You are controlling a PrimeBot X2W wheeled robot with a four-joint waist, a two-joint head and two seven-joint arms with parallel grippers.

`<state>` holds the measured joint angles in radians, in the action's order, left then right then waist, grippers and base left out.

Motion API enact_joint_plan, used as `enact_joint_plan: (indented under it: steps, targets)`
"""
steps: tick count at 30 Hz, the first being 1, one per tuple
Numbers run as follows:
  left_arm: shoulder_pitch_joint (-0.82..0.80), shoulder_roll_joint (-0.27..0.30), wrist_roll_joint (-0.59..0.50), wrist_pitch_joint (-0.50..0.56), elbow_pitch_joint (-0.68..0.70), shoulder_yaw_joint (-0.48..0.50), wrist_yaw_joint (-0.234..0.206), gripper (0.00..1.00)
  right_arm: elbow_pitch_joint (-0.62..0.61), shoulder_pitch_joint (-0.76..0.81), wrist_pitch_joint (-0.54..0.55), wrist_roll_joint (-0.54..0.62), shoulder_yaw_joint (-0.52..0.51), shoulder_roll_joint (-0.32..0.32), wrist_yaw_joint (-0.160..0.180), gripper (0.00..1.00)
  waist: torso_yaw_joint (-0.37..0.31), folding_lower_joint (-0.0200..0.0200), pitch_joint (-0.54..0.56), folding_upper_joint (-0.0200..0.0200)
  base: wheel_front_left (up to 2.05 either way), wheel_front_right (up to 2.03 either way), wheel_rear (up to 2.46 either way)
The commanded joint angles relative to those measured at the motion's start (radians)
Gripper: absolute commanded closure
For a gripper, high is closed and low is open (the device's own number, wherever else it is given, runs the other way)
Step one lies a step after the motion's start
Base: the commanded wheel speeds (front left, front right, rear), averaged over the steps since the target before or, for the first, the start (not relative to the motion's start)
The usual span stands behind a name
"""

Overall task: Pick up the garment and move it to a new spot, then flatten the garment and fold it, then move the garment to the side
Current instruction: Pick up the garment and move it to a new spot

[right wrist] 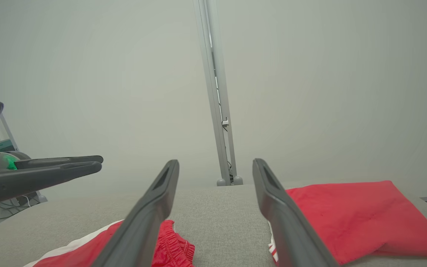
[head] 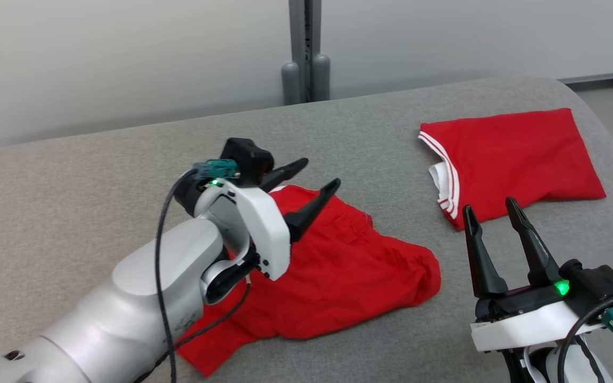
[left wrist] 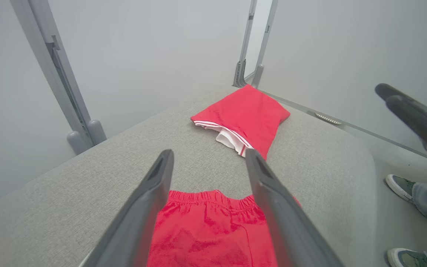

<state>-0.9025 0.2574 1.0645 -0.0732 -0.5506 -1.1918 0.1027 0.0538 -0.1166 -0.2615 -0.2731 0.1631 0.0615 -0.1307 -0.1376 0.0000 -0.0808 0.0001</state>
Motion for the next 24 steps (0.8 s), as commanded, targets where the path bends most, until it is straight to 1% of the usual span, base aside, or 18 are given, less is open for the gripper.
enact_joint_plan:
  steps: [1, 5, 13, 17, 20, 23, 24]
  targets:
    - [0.016, 0.014, -0.006, -0.017, 0.005, 0.010, -0.011, 0.00, 0.004, 0.009, -0.004, 0.000, -0.006, 0.008, 0.000, 0.00, 0.019, 0.0000, 0.010, -0.0001, 0.00, 0.00, 0.00]
    - [0.041, 0.061, -0.016, -0.077, 0.028, 0.034, -0.054, 0.00, 0.003, 0.018, -0.004, -0.001, -0.009, 0.011, 0.000, 0.00, 0.046, 0.0000, 0.017, -0.0001, 0.00, 0.00, 0.00]
    - [0.156, 0.181, -0.021, -0.174, 0.122, 0.111, -0.156, 0.00, -0.003, 0.041, -0.004, -0.001, -0.032, 0.020, 0.000, 0.00, 0.084, 0.0000, 0.026, -0.0001, 0.00, 0.00, 0.00]
    - [0.253, 0.225, -0.034, -0.192, 0.191, 0.196, -0.215, 0.00, -0.002, 0.051, -0.004, -0.004, -0.037, 0.017, 0.000, 0.00, 0.090, 0.0000, 0.029, -0.0001, 0.00, 0.00, 0.00]
    - [0.348, 0.235, -0.081, -0.192, 0.262, 0.309, -0.257, 0.00, -0.003, 0.062, -0.004, -0.005, -0.033, 0.013, 0.000, 0.00, 0.092, 0.0000, 0.027, -0.0001, 0.00, 0.00, 0.00]
    - [0.447, 0.238, -0.143, -0.193, 0.327, 0.406, -0.283, 0.00, -0.005, 0.064, -0.004, -0.006, -0.030, 0.010, 0.000, 0.00, 0.091, 0.0000, 0.023, -0.0001, 0.00, 0.00, 0.00]
    - [0.447, 0.238, -0.143, -0.193, 0.327, 0.406, -0.283, 0.00, -0.005, 0.064, -0.004, -0.006, -0.030, 0.010, 0.000, 0.00, 0.091, 0.0000, 0.023, -0.0001, 0.00, 0.00, 0.00]
